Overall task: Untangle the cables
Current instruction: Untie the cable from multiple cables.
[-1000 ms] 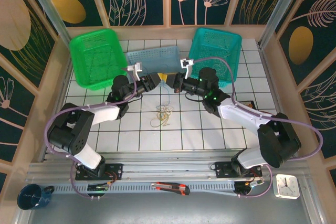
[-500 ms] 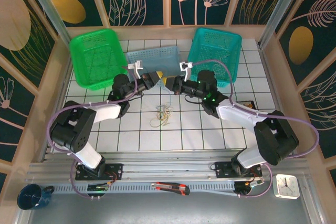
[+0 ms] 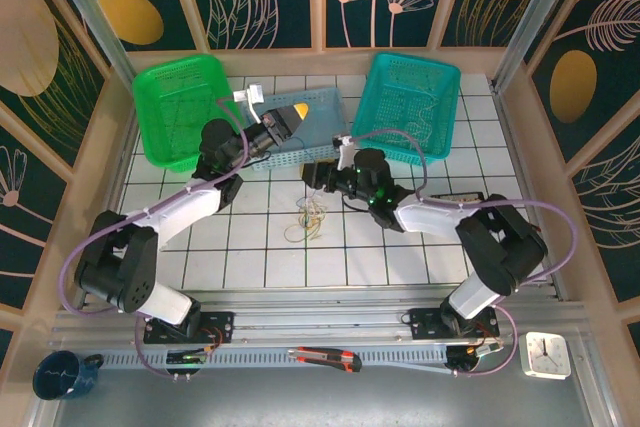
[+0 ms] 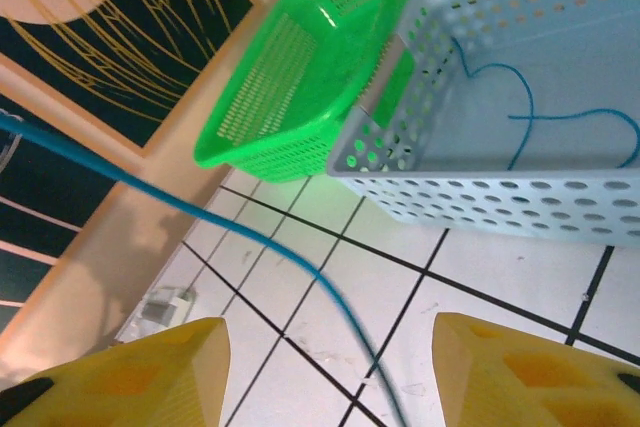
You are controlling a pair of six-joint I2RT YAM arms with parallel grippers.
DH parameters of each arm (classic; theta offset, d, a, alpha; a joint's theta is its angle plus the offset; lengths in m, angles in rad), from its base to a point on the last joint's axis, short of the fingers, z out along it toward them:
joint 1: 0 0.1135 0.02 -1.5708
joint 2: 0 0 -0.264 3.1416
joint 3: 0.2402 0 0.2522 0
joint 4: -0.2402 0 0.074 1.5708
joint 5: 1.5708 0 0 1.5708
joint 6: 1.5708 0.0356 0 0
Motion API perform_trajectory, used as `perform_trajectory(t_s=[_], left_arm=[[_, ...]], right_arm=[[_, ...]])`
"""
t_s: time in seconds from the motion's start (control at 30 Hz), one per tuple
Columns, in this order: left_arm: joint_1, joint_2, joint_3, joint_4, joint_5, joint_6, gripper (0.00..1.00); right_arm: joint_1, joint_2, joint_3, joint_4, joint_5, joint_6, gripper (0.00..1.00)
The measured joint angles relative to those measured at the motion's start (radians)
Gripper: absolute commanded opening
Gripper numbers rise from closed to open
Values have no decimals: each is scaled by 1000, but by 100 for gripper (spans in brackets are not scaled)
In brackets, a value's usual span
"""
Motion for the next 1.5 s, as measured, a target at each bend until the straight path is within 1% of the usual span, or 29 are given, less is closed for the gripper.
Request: perform_trajectory(t_s=[0.1, 0.2, 0.47, 0.63, 0.77, 0.93, 1.17, 1.27, 1.37, 1.5], left_arm=[[0, -9, 24, -28, 0, -5, 0], [0, -20, 58, -59, 5, -9, 0], [0, -46, 236, -140, 8, -19, 0], [0, -50, 356, -187, 8, -23, 0], [0, -50, 456, -239, 6, -21, 0], [0, -37, 594, -314, -2, 20, 0], [0, 40, 813, -410, -23, 76, 0], [0, 97, 929, -469, -27, 100, 0], [0, 144, 1024, -534, -40, 136, 0], [0, 187, 1105, -624, -69, 199, 0]], right_arm=[[16, 46, 0, 26, 54, -1, 55], [27, 91, 0, 50, 98, 0, 52], [60, 169, -26, 113, 182, 15, 41], [68, 206, -43, 122, 222, 23, 37], [68, 223, -56, 135, 255, 40, 37], [69, 233, -73, 146, 277, 52, 37], [69, 236, -115, 159, 297, 75, 37], [70, 237, -130, 159, 300, 87, 39], [70, 237, -134, 159, 298, 92, 43], [70, 215, -134, 146, 281, 93, 49]])
